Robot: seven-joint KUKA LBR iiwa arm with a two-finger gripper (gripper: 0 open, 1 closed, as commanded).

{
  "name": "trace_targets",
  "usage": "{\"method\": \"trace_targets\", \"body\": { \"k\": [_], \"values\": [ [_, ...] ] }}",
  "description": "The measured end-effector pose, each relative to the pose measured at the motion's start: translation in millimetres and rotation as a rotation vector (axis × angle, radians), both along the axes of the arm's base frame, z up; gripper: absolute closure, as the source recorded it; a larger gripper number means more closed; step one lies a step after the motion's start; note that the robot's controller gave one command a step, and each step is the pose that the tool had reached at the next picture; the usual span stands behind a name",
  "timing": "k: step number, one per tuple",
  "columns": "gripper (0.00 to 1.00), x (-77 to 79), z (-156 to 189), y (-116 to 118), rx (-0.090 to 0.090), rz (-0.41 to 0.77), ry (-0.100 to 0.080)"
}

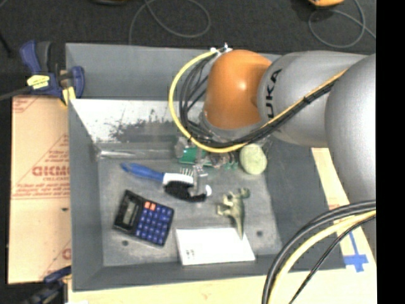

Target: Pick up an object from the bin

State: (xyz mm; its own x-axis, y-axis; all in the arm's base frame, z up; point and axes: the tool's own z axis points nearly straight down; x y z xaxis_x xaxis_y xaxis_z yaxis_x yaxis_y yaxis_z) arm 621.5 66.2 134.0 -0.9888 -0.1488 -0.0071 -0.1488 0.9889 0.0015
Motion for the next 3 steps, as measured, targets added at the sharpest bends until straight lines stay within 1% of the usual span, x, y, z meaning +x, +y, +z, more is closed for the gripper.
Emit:
{"method": "trace_targets", "body": {
  "k": [1,2,3],
  "values": [
    [0.0,-6.7,-59,-4,0.001,-0.03,0.0],
    [1.0,7.0,-64,-10,-0.001,-0.063,0.004],
    [1.0,7.0,-64,-10,-0.001,-0.063,0.004]
  ]
}}
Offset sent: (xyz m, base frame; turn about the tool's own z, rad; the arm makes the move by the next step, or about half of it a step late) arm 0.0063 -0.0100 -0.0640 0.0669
